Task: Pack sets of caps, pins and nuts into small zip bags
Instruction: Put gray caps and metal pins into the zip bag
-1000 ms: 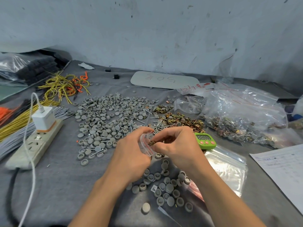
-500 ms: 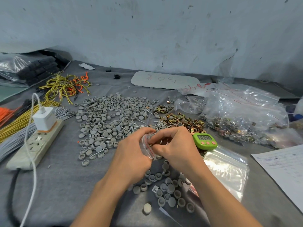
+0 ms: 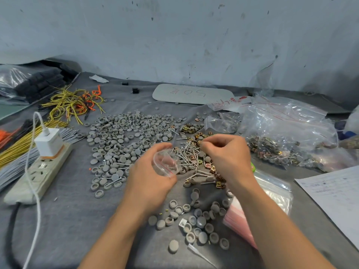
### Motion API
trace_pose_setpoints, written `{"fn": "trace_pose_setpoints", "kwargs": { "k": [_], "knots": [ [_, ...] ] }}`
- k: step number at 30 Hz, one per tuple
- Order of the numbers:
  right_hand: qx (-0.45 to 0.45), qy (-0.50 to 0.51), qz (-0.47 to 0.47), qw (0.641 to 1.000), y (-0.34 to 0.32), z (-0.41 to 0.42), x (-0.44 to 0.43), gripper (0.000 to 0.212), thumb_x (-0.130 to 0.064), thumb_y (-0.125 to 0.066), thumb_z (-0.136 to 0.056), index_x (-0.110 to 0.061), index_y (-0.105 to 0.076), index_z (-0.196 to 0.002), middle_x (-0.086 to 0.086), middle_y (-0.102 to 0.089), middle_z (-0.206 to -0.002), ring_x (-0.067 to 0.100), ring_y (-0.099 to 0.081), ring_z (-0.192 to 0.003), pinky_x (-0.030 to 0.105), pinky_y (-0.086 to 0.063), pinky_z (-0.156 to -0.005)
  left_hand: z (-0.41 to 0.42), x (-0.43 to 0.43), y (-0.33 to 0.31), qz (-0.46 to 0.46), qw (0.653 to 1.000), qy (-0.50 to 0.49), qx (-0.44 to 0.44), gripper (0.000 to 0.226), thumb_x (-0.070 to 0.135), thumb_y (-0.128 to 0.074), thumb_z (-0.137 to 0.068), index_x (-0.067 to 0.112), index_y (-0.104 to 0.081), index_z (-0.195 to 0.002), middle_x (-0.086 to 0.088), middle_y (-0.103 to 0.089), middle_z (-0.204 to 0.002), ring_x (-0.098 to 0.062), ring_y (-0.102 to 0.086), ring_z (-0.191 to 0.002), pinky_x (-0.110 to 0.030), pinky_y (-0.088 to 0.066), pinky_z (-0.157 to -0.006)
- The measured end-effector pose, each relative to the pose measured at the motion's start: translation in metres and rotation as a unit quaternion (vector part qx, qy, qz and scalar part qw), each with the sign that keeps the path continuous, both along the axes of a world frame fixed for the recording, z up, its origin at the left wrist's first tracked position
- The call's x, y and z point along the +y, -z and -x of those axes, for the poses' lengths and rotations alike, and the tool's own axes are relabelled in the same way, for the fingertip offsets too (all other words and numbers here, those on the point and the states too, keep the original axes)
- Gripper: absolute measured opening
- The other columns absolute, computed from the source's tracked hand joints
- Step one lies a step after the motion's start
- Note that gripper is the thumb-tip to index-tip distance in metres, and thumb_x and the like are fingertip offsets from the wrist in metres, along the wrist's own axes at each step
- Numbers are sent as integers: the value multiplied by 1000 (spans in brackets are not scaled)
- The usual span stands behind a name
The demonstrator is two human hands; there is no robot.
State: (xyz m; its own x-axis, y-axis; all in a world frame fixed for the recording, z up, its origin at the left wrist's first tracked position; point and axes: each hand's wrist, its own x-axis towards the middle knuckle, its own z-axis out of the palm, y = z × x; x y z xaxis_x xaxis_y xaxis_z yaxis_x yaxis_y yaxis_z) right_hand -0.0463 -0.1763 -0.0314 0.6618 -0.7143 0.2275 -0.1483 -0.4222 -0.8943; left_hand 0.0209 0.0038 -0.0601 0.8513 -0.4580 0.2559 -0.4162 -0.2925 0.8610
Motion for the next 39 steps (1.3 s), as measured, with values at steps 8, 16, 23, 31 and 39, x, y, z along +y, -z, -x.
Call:
{"fn": "trace_pose_setpoints", "kwargs": {
  "k": [8, 16, 23, 31, 39],
  "knots": [
    [246, -8, 197, 949, 10, -22, -28, 18, -22, -73, -91, -37, -81, -86, -10, -77, -104, 19, -62, -99, 42, -44, -105, -8, 5, -3, 181, 978, -98, 35, 85, -7, -79, -72, 55, -58, -127, 11, -72, -108, -7, -73, -84, -30, -61, -71],
    [305, -14, 308, 901, 26, -32, -19, 13, -33, -71, -92, -34, -82, -98, -6, -74, -102, 23, -57, -113, 42, -30, -106, 5, 5, -6, 97, 985, -124, -71, 88, 3, -82, -72, 54, -47, -135, 59, -48, -96, 30, -50, -89, -9, -44, -65],
    [184, -35, 89, 978, 14, -14, -27, 15, -34, -70, -98, -30, -82, -91, -14, -73, -74, 6, -63, -73, 31, -51, -80, -2, 1, -5, 86, 988, -94, -82, 89, -1, -84, -71, 54, -48, -132, 36, -61, -90, 32, -49, -83, 6, -36, -65],
    [89, -94, -56, 990, 4, 2, -24, 16, -8, -71, -88, -20, -80, -88, -1, -79, -75, 12, -63, -57, 44, -62, -74, 3, -3, -11, 65, 996, -50, -36, 92, 1, -84, -70, 54, -45, -134, 61, -45, -102, 30, -50, -81, -9, -35, -60],
    [44, -123, -148, 980, 6, 6, -18, 17, -1, -72, -86, -15, -82, -84, 9, -79, -77, 14, -61, -58, 27, -49, -58, 7, -3, -11, 35, 998, -41, -30, 86, 0, -81, -70, 54, -50, -129, 56, -49, -103, 18, -58, -75, -10, -43, -54]
  ]
}}
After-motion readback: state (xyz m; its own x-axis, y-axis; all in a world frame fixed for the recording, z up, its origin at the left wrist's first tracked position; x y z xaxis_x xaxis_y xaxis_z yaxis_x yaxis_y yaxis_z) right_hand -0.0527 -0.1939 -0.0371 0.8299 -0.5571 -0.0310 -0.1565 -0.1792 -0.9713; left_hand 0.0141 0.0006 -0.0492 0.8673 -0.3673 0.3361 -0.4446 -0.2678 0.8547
